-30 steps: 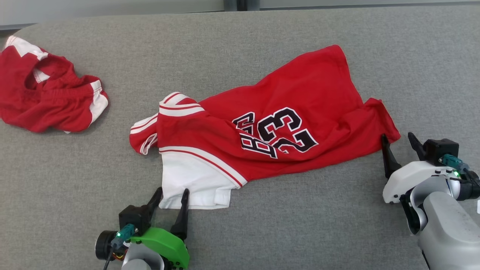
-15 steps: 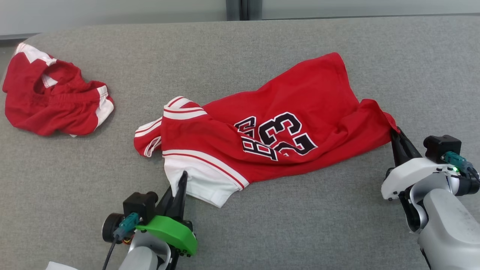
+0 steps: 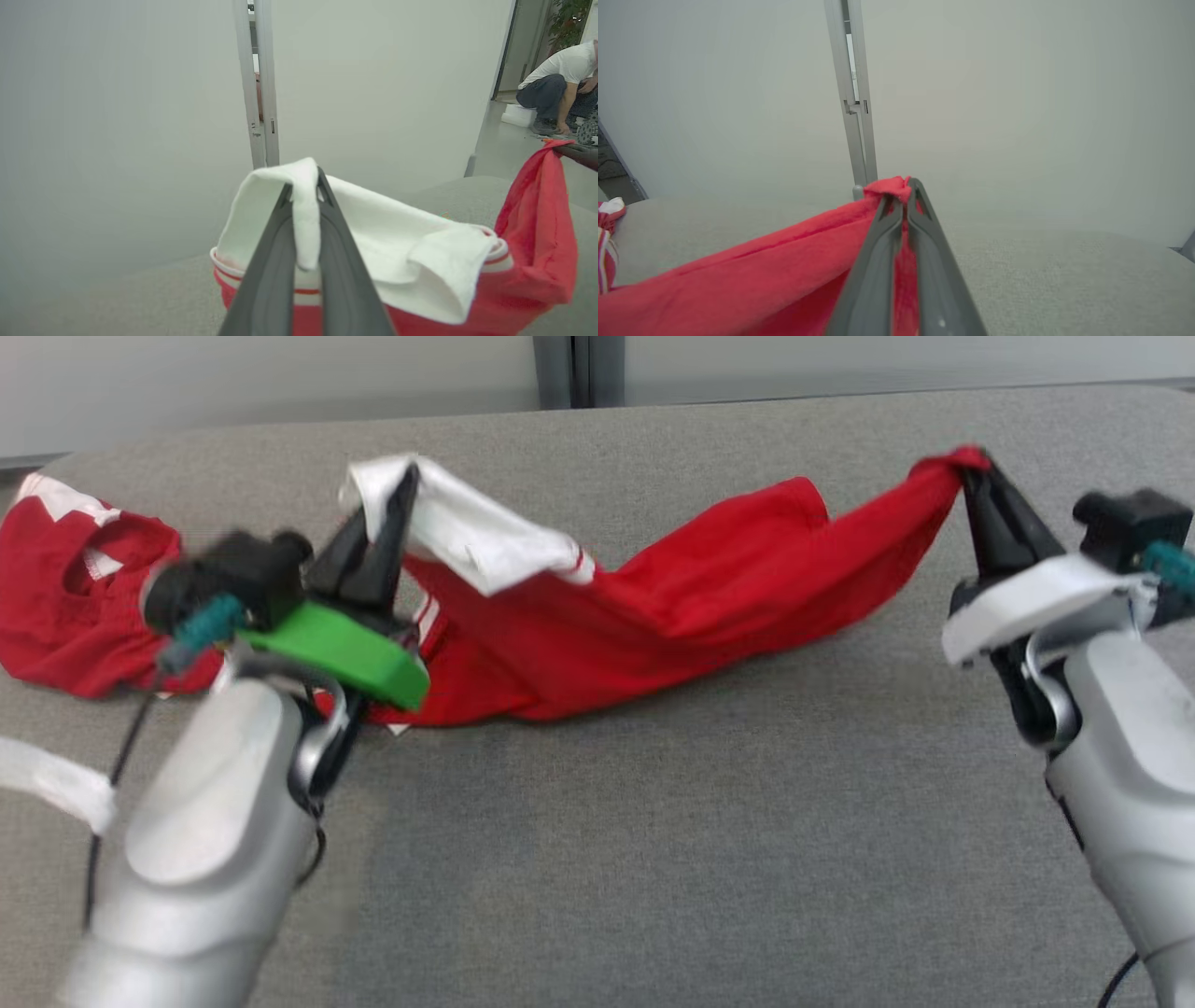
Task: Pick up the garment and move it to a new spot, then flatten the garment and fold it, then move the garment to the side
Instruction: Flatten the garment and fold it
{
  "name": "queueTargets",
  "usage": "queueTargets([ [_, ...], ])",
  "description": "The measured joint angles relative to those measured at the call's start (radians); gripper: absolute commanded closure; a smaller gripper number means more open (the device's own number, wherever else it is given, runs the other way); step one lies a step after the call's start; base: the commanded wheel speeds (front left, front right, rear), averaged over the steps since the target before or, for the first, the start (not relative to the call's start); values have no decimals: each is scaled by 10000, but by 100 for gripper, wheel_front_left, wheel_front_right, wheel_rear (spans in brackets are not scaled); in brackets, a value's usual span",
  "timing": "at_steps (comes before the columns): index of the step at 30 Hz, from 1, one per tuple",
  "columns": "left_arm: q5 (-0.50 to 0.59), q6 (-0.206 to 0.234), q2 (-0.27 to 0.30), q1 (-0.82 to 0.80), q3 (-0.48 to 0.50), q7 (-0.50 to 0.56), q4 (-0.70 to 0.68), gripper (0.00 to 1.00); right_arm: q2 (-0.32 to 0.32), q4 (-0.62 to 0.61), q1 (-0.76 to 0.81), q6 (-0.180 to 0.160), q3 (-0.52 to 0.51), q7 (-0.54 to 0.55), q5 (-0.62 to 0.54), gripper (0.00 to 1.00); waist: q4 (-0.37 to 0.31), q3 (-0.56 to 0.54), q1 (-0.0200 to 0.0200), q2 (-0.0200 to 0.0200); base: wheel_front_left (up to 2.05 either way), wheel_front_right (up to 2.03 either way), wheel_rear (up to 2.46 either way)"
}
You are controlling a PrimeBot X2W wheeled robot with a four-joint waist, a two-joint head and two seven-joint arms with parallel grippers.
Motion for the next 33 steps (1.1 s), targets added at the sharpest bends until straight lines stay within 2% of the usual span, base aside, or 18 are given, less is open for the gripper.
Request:
queueTargets([
  [2, -364, -2, 374, -1464, -161, 487, 240, 100, -61, 282, -1225, 0, 228, 295, 368, 100, -59, 235, 0, 0, 0, 0, 0],
  [6, -1384, -2, 663, -4424, 25, 1258, 980, 100, 52, 1032, -3844, 0, 347, 1118, 1296, 100, -171, 905, 0, 0, 0, 0, 0],
  [11, -1505, -2, 619, -8082, 81, 1699, 2316, 100, 81, 2232, -7016, -2, -163, 1710, 2121, 100, -325, 1875, 1, 0, 0, 0, 0],
  [16, -1599, -2, 92, -10749, 94, 1411, 3613, 100, 165, 3359, -9261, -2, -506, 1824, 2506, 100, -515, 2762, 1, 0, 0, 0, 0],
  [21, -1484, -2, -136, -12170, -92, 1101, 4629, 100, 178, 4282, -10574, -2, -673, 1904, 2750, 100, -743, 3287, 2, 0, 0, 0, 0],
  [25, -1616, -2, -374, -12625, -228, 769, 5206, 100, 171, 4694, -10872, -2, -556, 1747, 2777, 100, -914, 3547, 2, 0, 0, 0, 0],
  [29, -1847, -2, -395, -12426, -472, 397, 5764, 100, 190, 4878, -10605, -2, -278, 1601, 2997, 100, -1020, 3779, 2, 0, 0, 0, 0],
  [33, -1939, -2, -360, -11278, -708, -117, 6073, 100, 382, 4637, -9399, -2, 0, 1289, 3630, 100, -1148, 3768, 2, 0, 0, 0, 0],
])
